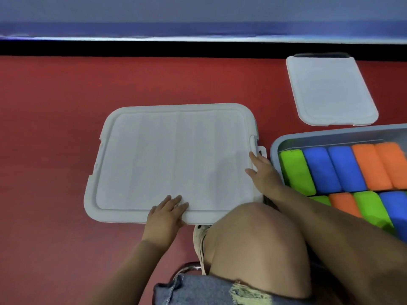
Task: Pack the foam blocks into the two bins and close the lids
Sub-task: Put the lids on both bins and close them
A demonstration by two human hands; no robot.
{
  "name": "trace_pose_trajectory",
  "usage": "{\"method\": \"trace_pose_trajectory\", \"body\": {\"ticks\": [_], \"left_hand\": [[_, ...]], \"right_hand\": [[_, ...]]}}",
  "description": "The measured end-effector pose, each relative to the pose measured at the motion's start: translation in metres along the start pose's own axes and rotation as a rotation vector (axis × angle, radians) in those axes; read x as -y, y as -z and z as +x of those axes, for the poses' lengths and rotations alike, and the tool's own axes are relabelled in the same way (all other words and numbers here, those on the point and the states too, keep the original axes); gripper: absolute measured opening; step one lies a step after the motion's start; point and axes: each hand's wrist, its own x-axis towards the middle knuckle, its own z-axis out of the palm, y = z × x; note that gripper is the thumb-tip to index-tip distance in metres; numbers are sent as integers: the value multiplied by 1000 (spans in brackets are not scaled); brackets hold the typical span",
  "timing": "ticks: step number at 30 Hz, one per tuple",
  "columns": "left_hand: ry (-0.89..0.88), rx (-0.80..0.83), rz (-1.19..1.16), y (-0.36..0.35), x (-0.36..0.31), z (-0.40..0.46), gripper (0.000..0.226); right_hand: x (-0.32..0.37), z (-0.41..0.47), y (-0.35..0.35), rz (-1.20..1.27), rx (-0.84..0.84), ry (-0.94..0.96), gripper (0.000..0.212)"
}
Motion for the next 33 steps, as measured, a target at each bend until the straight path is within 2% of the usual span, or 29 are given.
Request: {"method": "trace_pose_trajectory", "body": {"ticks": [4, 7, 11, 16, 20, 22, 23, 25, 27, 30, 32, 33], "left_hand": [[-53, -16, 15, 0, -1, -9, 56], [-68, -2, 5, -4, -1, -15, 59], [-60, 44, -65, -1, 0, -9, 61], [-60, 68, -67, 7, -4, 4, 46], [-131, 73, -86, 10, 17, -1, 49], [-87, 94, -78, 18, 18, 6, 50], [-59, 127, -90, 18, 17, 10, 49], [6, 317, -184, 25, 17, 16, 55], [6, 468, -268, 29, 16, 28, 75], [-6, 573, -99, 41, 0, 37, 59], [-17, 614, -62, 52, -14, 37, 71], [46, 649, -67, 56, -18, 39, 68]], "right_hand": [[-13, -14, -5, -23, 47, -18, 58], [-25, -29, -16, -69, 5, -34, 59], [-23, -31, -26, 43, -37, -59, 58], [-25, 0, -4, 28, 43, -60, 59], [-29, 1, -8, 10, 129, -84, 61], [-28, 2, -7, 49, 141, -97, 60], [-28, 1, -7, 89, 134, -104, 61], [-27, -9, -11, 171, 61, -114, 62], [-26, -24, -23, 213, -80, -134, 67], [-31, -41, -39, 434, -224, -367, 82], [-32, -41, -36, 620, -242, -533, 90], [-32, -40, -32, 677, -239, -567, 90]]}}
